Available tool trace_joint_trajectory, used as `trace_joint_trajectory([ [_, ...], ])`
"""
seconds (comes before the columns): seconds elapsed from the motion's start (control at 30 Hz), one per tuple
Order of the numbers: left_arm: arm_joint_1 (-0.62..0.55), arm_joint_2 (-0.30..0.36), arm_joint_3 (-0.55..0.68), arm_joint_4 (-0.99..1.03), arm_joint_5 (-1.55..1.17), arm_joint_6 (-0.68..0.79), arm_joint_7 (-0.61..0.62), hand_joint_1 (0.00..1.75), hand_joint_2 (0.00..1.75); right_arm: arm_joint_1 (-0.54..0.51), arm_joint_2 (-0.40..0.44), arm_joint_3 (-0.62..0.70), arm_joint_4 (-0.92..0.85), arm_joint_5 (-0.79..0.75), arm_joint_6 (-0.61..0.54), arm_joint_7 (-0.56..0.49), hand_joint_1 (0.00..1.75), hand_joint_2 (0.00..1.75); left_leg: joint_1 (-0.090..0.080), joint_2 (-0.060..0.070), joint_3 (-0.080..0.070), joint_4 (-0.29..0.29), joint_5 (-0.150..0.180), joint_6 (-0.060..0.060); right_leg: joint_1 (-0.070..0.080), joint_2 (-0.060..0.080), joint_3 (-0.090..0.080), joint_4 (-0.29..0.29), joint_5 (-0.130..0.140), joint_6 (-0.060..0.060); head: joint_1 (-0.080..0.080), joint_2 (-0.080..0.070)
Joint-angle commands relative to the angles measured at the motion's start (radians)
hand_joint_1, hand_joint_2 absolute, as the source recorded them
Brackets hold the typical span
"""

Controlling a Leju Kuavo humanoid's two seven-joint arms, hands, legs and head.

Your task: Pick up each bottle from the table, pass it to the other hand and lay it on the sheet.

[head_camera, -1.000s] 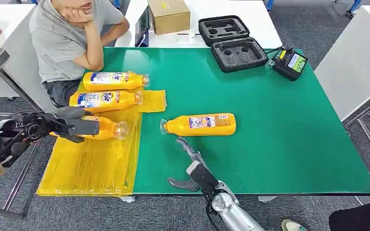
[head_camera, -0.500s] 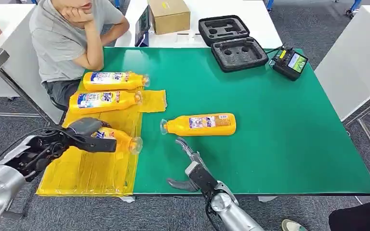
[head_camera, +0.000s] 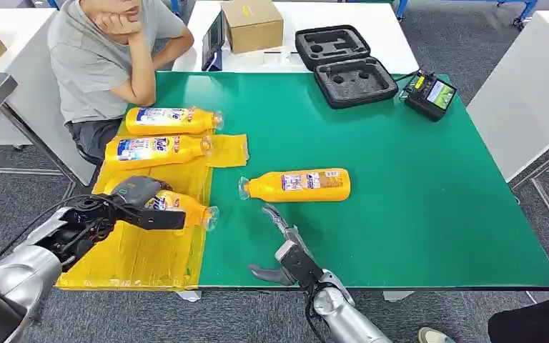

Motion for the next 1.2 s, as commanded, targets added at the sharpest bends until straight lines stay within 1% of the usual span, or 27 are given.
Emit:
trace_joint_trajectory([
  [0.03,-0.052,-0.078,-0.036,0.151,-0.005,-0.042,0.014,0.0,1.75,-0.001,-0.008,-0.008,0.036,0.003,-0.002,0.0,0.0,1.75,0.001,-0.002,0.003,-0.001,0.0,-0.001,0.0,-0.001,0.003,-0.001,0.0,-0.001,0.0,0.0],
  [0.13,-0.057,-0.077,-0.035,0.157,-0.004,-0.047,0.014,0.0,1.75,-0.005,-0.005,-0.008,0.042,0.007,-0.001,0.0,0.0,1.75,0.001,-0.001,0.003,-0.001,0.001,0.0,0.0,0.0,0.003,-0.001,0.001,-0.003,-0.001,0.0],
  [0.23,-0.046,-0.073,-0.031,0.158,-0.003,-0.031,0.016,0.0,1.75,-0.01,-0.005,-0.008,0.049,0.009,-0.002,0.0,0.0,1.75,0.0,0.001,0.002,-0.001,0.001,0.0,0.0,0.001,0.002,0.0,0.002,-0.003,0.0,0.0],
  [0.33,-0.046,-0.073,-0.031,0.158,-0.003,-0.031,0.016,0.0,1.75,-0.01,-0.005,-0.008,0.049,0.009,-0.002,0.0,0.0,1.75,0.001,0.001,0.006,-0.001,-0.001,-0.002,0.001,0.003,0.005,-0.001,0.0,-0.004,0.0,0.0],
  [0.37,-0.046,-0.073,-0.031,0.158,-0.003,-0.031,0.016,0.0,1.75,-0.01,-0.005,-0.008,0.049,0.009,-0.002,0.0,0.0,1.75,0.001,0.001,0.003,-0.001,0.001,-0.001,0.001,0.001,0.003,0.0,0.002,-0.003,0.0,0.0],
  [0.43,-0.027,-0.075,-0.017,0.15,0.003,0.003,0.017,0.0,1.75,-0.006,-0.009,-0.012,0.046,0.007,-0.005,0.0,0.0,1.75,0.001,0.001,0.005,-0.001,0.0,-0.001,0.001,0.002,0.004,-0.001,0.001,-0.004,0.0,0.0],
  [0.63,-0.037,-0.043,0.013,0.106,0.014,0.039,0.004,0.0,1.75,0.009,-0.014,-0.017,0.035,0.006,-0.009,0.0,0.0,1.75,0.001,0.001,0.004,-0.001,0.0,-0.001,0.001,0.002,0.003,-0.001,0.002,-0.004,0.0,0.0],
  [0.8,-0.039,-0.039,0.015,0.1,0.016,0.04,0.001,0.0,1.75,0.01,-0.013,-0.018,0.035,0.006,-0.01,0.0,0.0,1.75,0.001,0.002,0.003,0.0,0.0,-0.001,0.001,0.003,0.002,0.0,0.001,-0.003,0.0,0.0],
  [0.9,-0.028,-0.001,0.029,0.043,0.021,0.05,-0.018,0.0,1.75,0.017,-0.014,-0.022,0.032,0.006,-0.01,0.0,0.0,1.75,0.001,0.002,0.002,0.0,0.0,-0.001,0.001,0.002,0.001,0.0,0.002,-0.003,0.0,0.0],
  [0.93,-0.027,0.016,0.037,0.026,0.025,0.057,-0.027,0.0,1.75,0.02,-0.014,-0.022,0.032,0.007,-0.008,0.0,0.0,1.75,0.001,0.002,0.003,0.0,0.0,-0.001,0.001,0.003,0.002,0.0,0.001,-0.004,0.0,0.0],
  [0.97,-0.013,0.046,0.046,-0.026,0.028,0.063,-0.038,0.0,1.75,0.023,-0.014,-0.024,0.03,0.01,-0.008,0.0,0.0,1.75,0.001,0.002,0.001,0.0,0.0,-0.001,0.001,0.003,0.001,0.0,0.002,-0.003,0.0,0.0],
  [1.0,-0.009,0.057,0.052,-0.04,0.032,0.07,-0.041,0.0,1.75,0.023,-0.013,-0.024,0.031,0.011,-0.007,0.0,0.0,1.75,0.001,0.003,0.001,0.0,0.001,-0.001,0.001,0.003,0.0,0.0,0.002,-0.003,0.0,0.0],
  [1.07,0.046,0.128,0.096,-0.207,0.052,0.075,-0.021,0.0,1.75,0.022,-0.009,-0.026,0.034,0.017,-0.003,0.0,0.0,1.75,0.001,0.003,0.001,0.0,0.0,-0.001,0.001,0.004,0.0,0.0,0.002,-0.003,0.0,0.0],
  [1.13,0.086,0.146,0.122,-0.282,0.057,0.076,0.002,0.0,1.75,0.017,-0.005,-0.027,0.042,0.019,-0.001,0.0,0.0,1.75,0.001,0.004,0.001,0.0,-0.001,-0.001,0.001,0.005,0.0,0.001,0.001,-0.004,0.0,0.0],
  [1.2,0.133,0.16,0.143,-0.35,0.057,0.081,0.024,0.0,1.75,0.0,-0.001,-0.027,0.06,0.021,0.005,0.0,0.0,1.75,0.001,0.004,0.0,-0.001,0.001,-0.001,0.001,0.004,-0.001,0.0,0.002,-0.003,0.0,0.0],
])
